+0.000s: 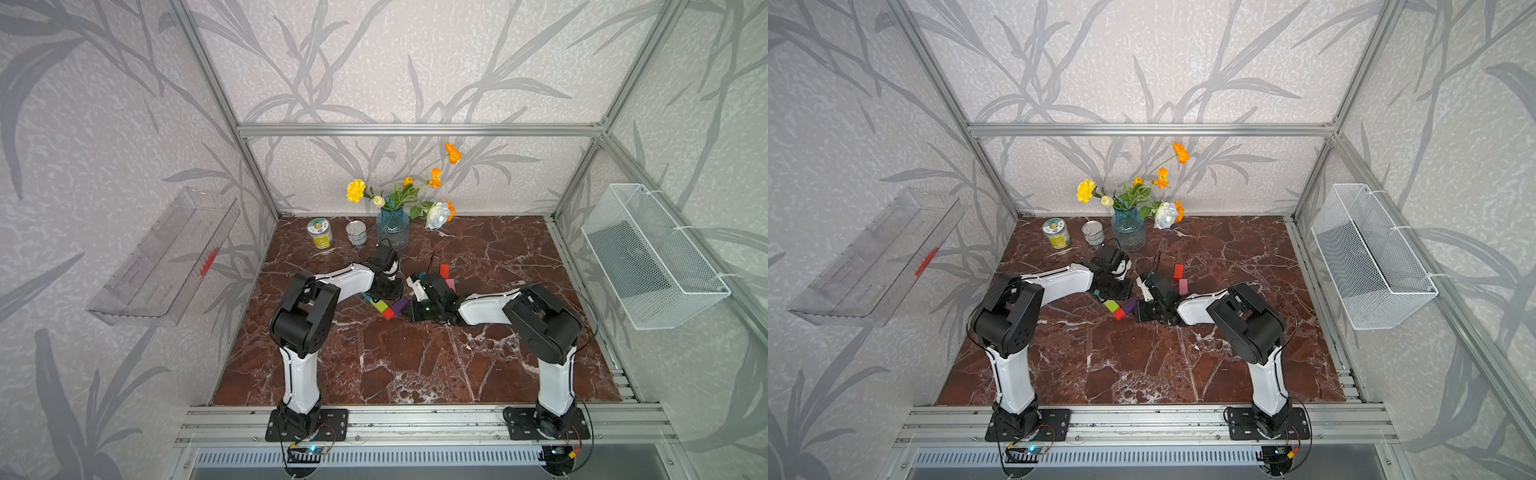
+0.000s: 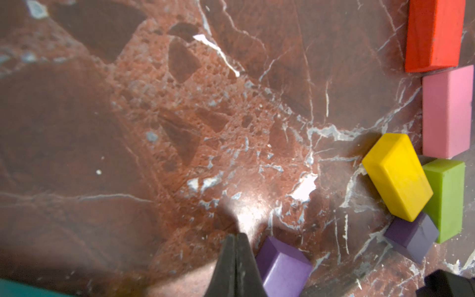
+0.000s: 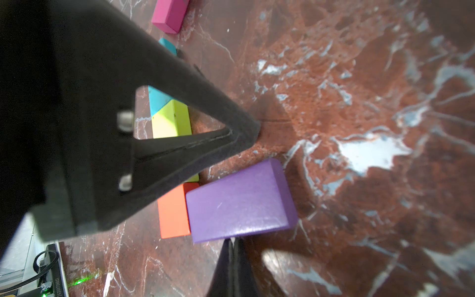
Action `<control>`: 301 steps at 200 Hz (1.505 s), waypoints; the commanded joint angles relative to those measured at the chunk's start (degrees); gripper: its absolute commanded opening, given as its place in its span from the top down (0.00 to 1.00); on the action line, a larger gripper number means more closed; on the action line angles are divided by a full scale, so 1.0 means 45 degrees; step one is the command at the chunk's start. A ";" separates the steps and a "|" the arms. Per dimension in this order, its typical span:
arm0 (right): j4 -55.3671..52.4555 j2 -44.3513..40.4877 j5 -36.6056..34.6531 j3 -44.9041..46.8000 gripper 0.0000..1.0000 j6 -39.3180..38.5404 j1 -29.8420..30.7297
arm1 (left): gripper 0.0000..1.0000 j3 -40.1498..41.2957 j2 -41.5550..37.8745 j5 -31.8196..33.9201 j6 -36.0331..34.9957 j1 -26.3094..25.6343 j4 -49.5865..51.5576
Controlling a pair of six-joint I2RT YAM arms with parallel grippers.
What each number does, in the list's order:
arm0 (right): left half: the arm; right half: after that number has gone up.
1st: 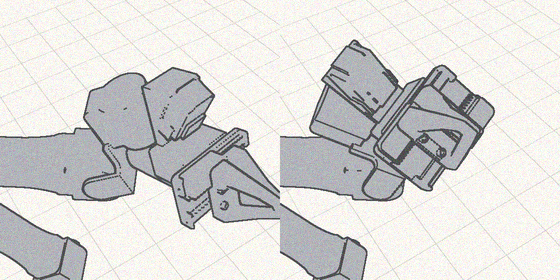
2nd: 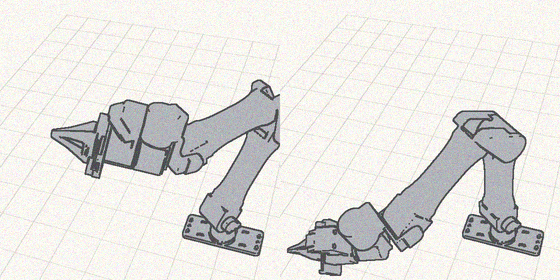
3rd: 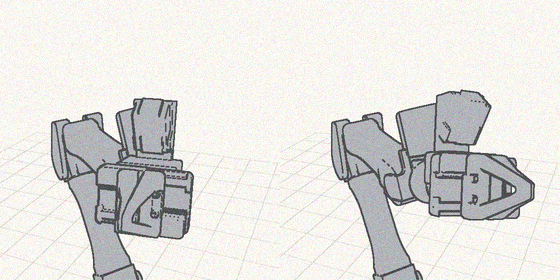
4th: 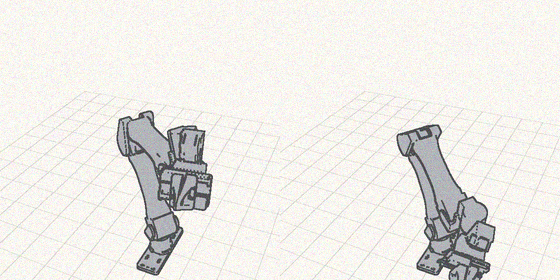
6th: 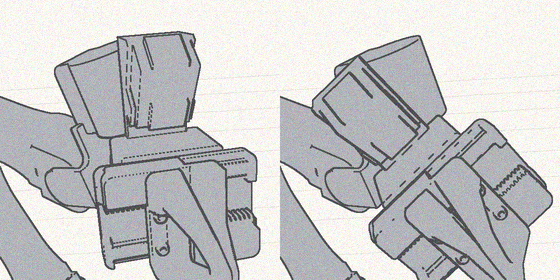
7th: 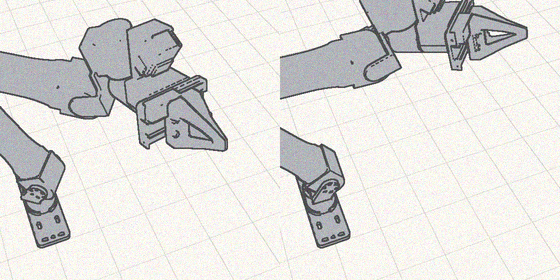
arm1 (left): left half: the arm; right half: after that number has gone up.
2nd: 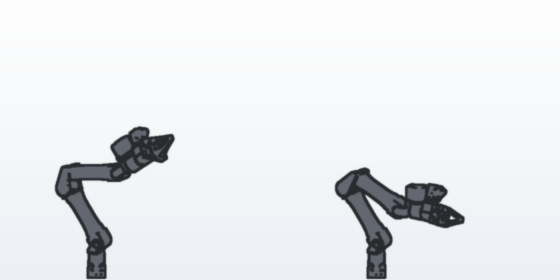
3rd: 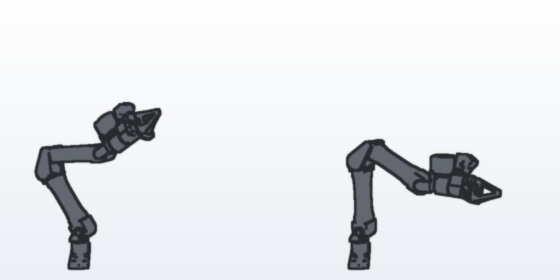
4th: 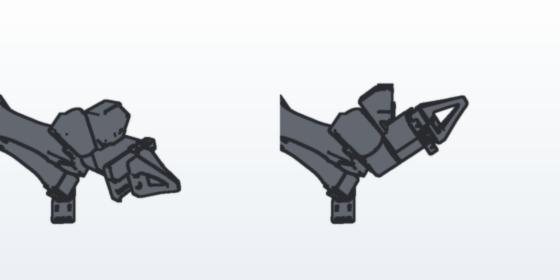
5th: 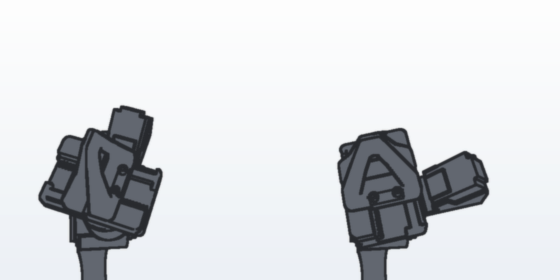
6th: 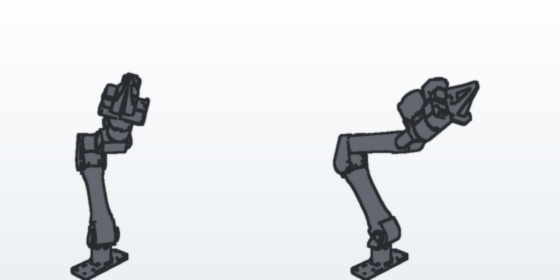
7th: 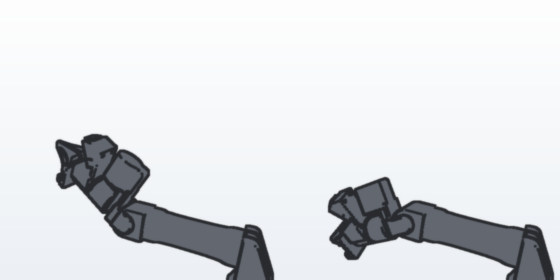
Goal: Assemble the letter v with building blocks
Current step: Assemble the building block at the center of the board, then adjust the building block at the center of the board.
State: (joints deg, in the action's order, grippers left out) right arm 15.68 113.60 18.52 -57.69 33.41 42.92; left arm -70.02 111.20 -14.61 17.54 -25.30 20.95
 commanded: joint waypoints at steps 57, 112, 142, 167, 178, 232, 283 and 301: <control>-0.0886 0.0745 -0.0238 -0.0217 1.00 -0.0158 0.0043 | 1.00 -0.0007 0.0369 0.0363 -0.0128 0.0217 0.0423; -0.0980 0.0464 -0.0244 0.0034 1.00 -0.0255 -0.0006 | 1.00 -0.0026 0.0333 0.0390 -0.0148 0.0288 0.0384; -0.0981 -0.0147 -0.0322 0.0424 1.00 -0.0421 0.0006 | 1.00 -0.0047 0.0008 0.0391 -0.0107 0.0474 0.0208; -0.0729 -0.0522 -0.0010 0.0762 1.00 -0.0437 0.0059 | 1.00 0.0124 -0.0498 0.0090 -0.0021 0.0708 -0.0319; -0.0569 -0.0629 0.0102 0.0936 1.00 -0.0413 0.0164 | 1.00 0.0240 -0.0791 0.0047 0.0008 0.0845 -0.0468; 0.0375 -0.0688 0.0314 0.1560 1.00 0.0106 0.0764 | 1.00 0.2885 -0.4029 0.0107 0.0987 0.1893 -0.2610; 0.0541 -0.0212 0.0243 0.1095 1.00 0.0291 0.1007 | 1.00 0.5588 -0.6280 0.0298 0.1945 0.2239 -0.3397; 0.0356 -0.0146 -0.0007 0.0913 1.00 0.0223 0.1010 | 1.00 0.6894 -0.6917 0.0239 0.2588 0.2263 -0.4227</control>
State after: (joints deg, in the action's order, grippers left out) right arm 20.21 111.33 20.01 -52.53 34.30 47.11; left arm -45.36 83.00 -13.58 24.73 -15.20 5.98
